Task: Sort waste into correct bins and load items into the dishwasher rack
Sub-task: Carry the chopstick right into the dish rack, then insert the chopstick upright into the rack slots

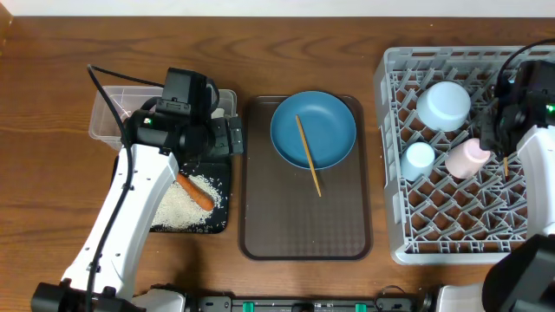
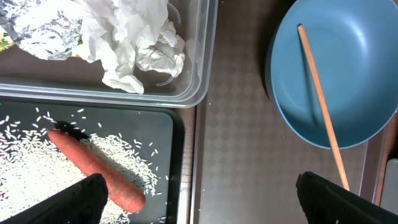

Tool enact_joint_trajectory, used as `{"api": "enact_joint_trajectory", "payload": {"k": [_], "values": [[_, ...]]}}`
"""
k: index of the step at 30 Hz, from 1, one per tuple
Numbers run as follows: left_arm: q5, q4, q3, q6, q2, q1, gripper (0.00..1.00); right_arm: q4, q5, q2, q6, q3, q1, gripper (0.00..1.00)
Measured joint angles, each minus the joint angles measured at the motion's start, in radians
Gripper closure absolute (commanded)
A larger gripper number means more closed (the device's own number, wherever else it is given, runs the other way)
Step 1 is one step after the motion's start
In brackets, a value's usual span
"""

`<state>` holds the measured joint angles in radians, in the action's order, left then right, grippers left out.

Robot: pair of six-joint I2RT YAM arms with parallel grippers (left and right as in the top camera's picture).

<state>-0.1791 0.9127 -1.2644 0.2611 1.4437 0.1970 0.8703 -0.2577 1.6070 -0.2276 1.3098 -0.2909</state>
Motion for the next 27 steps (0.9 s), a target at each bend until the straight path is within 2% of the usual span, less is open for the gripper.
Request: {"api": "enact_joint_trajectory", "payload": {"k": [16,27], "values": [[0.0,0.0,0.0,0.0,0.0,0.0,0.0,-0.021,0.055,0.012,-0.011,0.0,-0.076,0.99],[0.0,0.0,0.0,0.0,0.0,0.0,0.0,-0.033,0.16,0.012,-0.125,0.0,-0.085,0.99]]}}
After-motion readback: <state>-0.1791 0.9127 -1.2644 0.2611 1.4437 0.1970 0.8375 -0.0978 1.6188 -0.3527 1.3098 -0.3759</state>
